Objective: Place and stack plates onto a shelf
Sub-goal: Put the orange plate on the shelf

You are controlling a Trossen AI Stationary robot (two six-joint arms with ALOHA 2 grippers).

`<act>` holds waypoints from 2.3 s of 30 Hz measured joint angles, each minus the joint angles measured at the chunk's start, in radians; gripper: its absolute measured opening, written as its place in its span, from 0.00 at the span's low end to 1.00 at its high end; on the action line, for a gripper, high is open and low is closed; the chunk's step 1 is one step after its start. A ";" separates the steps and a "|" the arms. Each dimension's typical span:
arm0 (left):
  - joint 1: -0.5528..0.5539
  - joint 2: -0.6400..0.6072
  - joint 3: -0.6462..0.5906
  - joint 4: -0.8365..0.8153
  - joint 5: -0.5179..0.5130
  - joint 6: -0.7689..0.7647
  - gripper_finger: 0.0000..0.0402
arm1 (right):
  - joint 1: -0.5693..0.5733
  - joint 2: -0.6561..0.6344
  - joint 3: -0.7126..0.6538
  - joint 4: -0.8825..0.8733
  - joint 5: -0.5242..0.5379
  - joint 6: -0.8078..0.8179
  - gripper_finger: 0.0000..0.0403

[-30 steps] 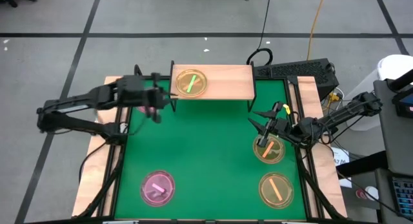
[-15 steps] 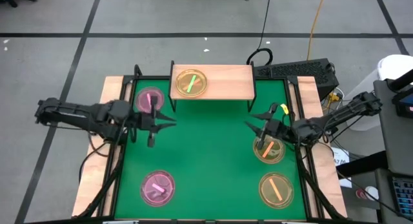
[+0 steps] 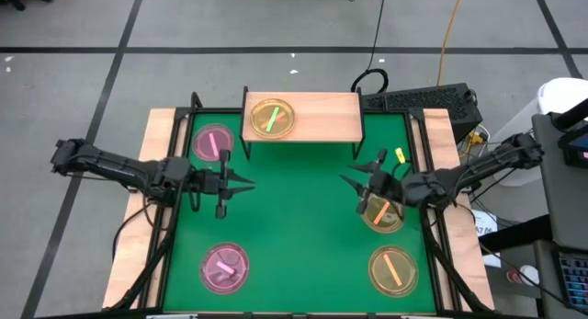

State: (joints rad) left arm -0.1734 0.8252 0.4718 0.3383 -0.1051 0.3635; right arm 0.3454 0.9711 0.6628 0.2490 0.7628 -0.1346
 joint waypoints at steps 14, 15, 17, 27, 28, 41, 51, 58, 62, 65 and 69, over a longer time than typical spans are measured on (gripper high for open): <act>0.001 0.000 -0.023 0.011 -0.001 -0.034 0.14 | 0.002 0.248 0.130 -0.421 -0.226 0.368 0.32; 0.002 0.000 -0.023 0.010 -0.001 -0.037 0.14 | 0.002 0.264 0.130 -0.450 -0.246 0.401 0.32; 0.002 0.000 -0.023 0.010 -0.001 -0.038 0.14 | 0.001 0.296 0.130 -0.507 -0.280 0.468 0.32; 0.002 0.000 -0.023 0.039 -0.001 -0.023 0.14 | 0.002 0.422 0.129 -0.601 -0.375 0.593 0.32; 0.002 0.000 -0.023 0.041 -0.001 -0.026 0.14 | 0.002 0.423 0.129 -0.614 -0.388 0.593 0.32; -0.006 0.015 -0.023 0.003 -0.001 -0.194 0.14 | 0.113 0.372 0.189 -0.893 -0.564 0.904 0.32; -0.027 0.137 -0.023 -0.005 -0.002 -0.236 0.14 | 0.177 0.425 0.189 -0.967 -0.559 1.019 0.32; -0.021 0.231 -0.023 0.092 -0.013 -0.186 0.14 | 0.188 0.453 0.189 -1.040 -0.557 1.092 0.32; -0.014 0.270 -0.023 0.115 -0.030 -0.178 0.14 | 0.193 0.500 0.189 -1.031 -0.557 1.093 0.32; -0.006 0.286 -0.023 0.139 -0.037 -0.179 0.14 | 0.193 0.546 0.189 -1.034 -0.558 1.096 0.32; -0.003 0.288 -0.023 0.139 -0.037 -0.184 0.14 | 0.193 0.578 0.189 -1.038 -0.554 1.100 0.32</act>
State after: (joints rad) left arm -0.1768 1.1133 0.4488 0.4774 -0.1422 0.1800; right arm 0.5388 1.5492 0.8519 -0.7889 0.2089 0.9658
